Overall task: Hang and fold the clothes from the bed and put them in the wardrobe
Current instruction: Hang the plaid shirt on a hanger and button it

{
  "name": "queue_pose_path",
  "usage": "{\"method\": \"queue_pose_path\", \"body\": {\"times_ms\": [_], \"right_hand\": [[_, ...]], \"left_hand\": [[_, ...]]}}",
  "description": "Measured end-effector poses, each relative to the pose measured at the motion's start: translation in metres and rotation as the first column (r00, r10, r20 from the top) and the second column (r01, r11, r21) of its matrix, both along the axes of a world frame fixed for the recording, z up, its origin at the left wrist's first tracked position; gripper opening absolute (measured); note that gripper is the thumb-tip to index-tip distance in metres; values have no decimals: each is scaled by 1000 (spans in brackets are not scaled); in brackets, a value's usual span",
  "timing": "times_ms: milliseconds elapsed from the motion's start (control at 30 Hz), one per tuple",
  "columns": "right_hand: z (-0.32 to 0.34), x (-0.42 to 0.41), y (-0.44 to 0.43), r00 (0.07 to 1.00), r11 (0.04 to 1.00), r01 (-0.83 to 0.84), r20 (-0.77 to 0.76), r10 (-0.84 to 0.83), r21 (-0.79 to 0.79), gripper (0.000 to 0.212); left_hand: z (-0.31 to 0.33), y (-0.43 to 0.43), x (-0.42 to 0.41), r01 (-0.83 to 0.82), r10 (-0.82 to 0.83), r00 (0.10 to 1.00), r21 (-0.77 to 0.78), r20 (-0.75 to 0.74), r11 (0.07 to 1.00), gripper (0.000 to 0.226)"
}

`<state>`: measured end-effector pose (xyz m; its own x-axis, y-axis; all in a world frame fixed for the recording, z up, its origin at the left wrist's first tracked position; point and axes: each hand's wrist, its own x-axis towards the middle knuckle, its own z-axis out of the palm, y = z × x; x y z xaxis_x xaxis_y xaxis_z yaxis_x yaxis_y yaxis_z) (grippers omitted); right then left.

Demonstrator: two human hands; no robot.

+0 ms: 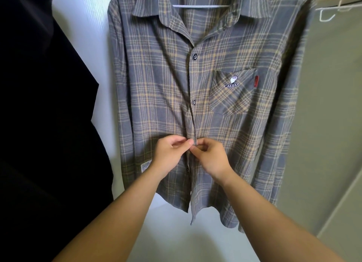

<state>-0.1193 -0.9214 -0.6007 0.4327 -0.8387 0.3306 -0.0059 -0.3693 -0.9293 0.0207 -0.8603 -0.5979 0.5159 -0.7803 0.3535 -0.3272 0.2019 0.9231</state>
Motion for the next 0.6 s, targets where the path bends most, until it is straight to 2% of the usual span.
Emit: {"method": "queue_pose_path", "body": {"times_ms": [233,400,500,600], "right_hand": [[-1,0,0,1000,1000,21,11,-21,-3,10],[-4,-1,1,997,994,76,11,-75,-83,21],[-4,0,2,995,987,95,-6,-97,-129,14],[-1,2,4,996,987,84,-9,-86,-140,5]], "left_hand": [[-1,-6,4,-157,156,986,17,61,987,18],[1,-6,7,-171,177,975,56,-132,984,23],[7,-3,5,-101,110,969,52,-220,993,25],[15,4,1,9,-15,948,-19,-317,1000,24]]}}
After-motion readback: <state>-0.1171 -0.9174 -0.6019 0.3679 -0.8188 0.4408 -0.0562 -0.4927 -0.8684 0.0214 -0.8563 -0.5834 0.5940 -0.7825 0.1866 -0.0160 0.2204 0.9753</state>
